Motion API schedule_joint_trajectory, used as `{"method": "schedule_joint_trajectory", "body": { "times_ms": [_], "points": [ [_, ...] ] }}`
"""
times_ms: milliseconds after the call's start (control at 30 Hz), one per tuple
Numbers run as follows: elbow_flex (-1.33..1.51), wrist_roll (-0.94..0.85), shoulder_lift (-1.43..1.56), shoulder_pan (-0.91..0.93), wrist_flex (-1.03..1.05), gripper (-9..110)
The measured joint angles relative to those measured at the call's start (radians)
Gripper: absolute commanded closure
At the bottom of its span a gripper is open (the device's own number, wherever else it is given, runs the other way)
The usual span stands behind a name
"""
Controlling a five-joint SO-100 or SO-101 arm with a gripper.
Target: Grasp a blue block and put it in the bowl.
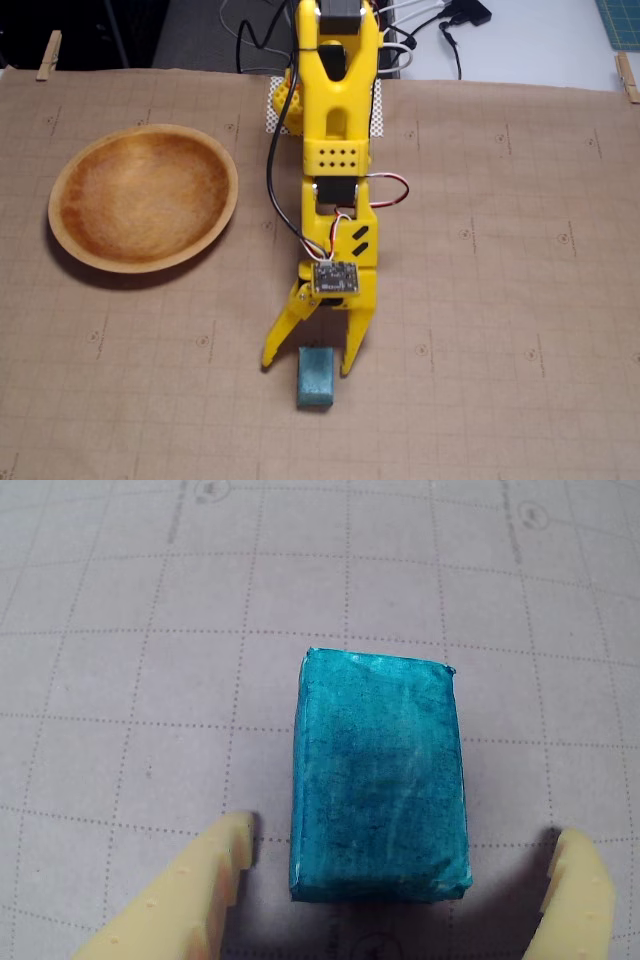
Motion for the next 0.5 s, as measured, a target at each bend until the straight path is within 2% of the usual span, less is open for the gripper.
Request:
{"method": "schedule_joint_trajectory", "body": {
  "times_ms": [500],
  "points": [
    [-0.037,0.000,-0.038,0.000,0.000,65]
  ]
}}
